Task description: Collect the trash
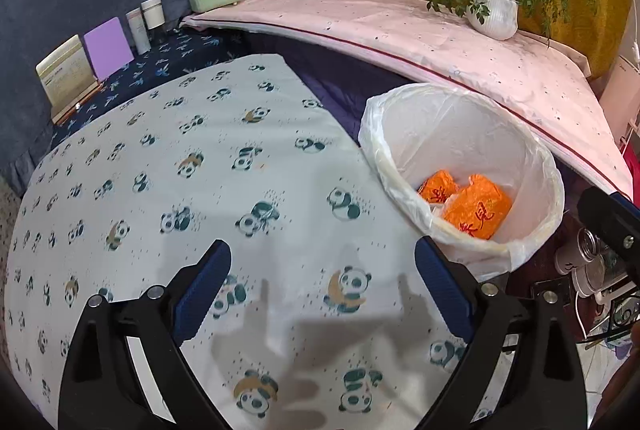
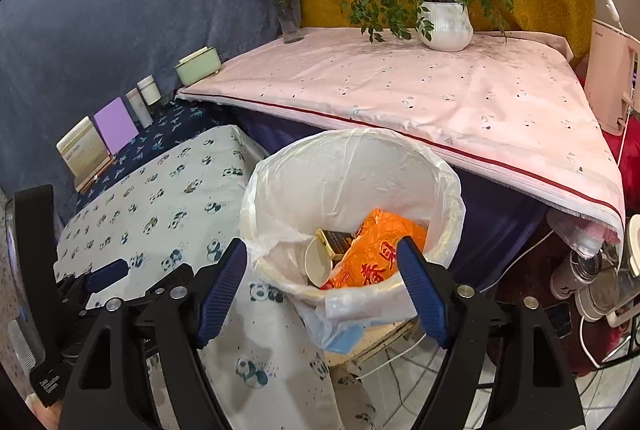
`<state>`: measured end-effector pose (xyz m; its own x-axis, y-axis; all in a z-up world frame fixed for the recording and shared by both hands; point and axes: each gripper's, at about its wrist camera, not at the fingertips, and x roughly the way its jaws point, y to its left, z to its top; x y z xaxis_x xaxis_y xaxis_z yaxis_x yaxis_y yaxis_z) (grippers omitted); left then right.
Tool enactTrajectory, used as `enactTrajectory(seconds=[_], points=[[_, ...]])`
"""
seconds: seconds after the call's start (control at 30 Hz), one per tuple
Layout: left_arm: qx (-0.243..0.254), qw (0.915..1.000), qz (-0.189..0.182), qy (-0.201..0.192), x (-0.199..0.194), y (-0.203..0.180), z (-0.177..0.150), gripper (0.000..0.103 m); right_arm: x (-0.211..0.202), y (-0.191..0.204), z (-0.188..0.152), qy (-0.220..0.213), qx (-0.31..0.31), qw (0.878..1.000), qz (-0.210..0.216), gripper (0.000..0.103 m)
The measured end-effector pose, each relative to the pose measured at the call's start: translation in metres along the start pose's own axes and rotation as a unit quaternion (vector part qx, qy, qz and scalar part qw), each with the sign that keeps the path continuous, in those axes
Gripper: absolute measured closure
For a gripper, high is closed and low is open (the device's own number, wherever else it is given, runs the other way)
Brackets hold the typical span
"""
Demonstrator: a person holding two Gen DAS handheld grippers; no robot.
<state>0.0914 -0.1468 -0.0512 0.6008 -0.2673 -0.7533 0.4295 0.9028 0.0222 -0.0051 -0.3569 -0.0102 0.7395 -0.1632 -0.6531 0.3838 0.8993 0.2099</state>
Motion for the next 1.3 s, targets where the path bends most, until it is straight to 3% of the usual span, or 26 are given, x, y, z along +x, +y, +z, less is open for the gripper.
enactTrajectory(seconds=[0.13,0.47,0.73,1.3], points=[[-0.004,1.0,0.003,0.004,-0.006,0.003,-0.008,0.012,-0.01,0.004,-0.008,-0.003,-0.009,1.0,-0.001,0.021],[-0.003,1.0,0.001,0.005,-0.017,0.002,-0.021,0.012,-0.022,0.001,-0.022,0.004,-0.004,1.0,-0.022,0.018],[-0.01,0.9999,0.0,0.006,-0.025,0.001,-0.029,0.012,-0.023,0.003,-0.034,0.015,-0.02,0.999,-0.041,0.006],[-0.016,0.9998,0.013,0.0,-0.036,0.009,-0.041,0.009,-0.025,0.01,-0.049,0.02,-0.026,0.998,-0.051,0.006]])
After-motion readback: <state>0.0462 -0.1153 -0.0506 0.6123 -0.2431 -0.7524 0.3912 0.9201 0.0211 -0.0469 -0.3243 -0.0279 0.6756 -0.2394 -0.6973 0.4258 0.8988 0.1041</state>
